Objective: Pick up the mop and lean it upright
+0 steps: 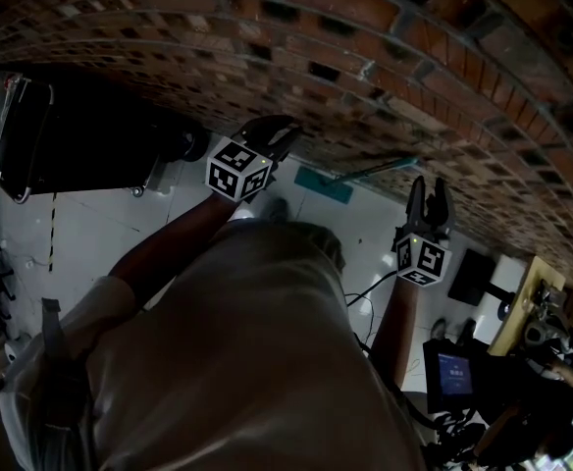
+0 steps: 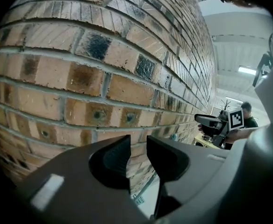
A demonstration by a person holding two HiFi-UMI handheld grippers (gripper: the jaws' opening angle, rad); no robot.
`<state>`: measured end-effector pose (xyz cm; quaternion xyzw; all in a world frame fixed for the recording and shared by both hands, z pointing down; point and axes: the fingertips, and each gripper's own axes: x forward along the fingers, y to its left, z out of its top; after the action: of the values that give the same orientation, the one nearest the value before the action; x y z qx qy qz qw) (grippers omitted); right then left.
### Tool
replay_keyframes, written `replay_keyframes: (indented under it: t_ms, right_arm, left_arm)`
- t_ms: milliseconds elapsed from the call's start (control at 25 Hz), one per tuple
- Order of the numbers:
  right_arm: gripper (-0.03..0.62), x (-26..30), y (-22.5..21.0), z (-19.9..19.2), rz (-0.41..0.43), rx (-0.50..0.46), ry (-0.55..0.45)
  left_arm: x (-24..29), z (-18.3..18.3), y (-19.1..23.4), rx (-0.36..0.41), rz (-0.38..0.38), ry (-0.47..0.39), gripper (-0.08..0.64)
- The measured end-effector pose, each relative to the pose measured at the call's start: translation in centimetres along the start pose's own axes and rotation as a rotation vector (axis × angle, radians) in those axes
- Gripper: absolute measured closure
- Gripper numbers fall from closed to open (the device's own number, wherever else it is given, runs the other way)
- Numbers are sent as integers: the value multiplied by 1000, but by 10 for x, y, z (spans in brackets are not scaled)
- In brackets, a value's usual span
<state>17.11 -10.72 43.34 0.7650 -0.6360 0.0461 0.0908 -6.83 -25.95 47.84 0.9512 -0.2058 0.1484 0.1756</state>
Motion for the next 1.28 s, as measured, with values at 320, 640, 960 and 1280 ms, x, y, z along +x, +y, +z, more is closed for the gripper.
replay_keyframes:
  t_ms: [320,640,960,1280]
  right_arm:
    - [423,-6,13,-19,-4,16,40]
    - [428,-6,31,-29,21,21,90]
    - [436,-33,45,-32,49,23,95]
    - [460,-89,31,-17,34,80,23]
  left_arm:
    - [-9,-11,13,-44,21,2,427]
    - [-3,-34,1,-82,-23,35,410]
    - [-10,-62,-41,-54,-76,66,400]
    - [-28,-85,-95,-21,-79,106,390]
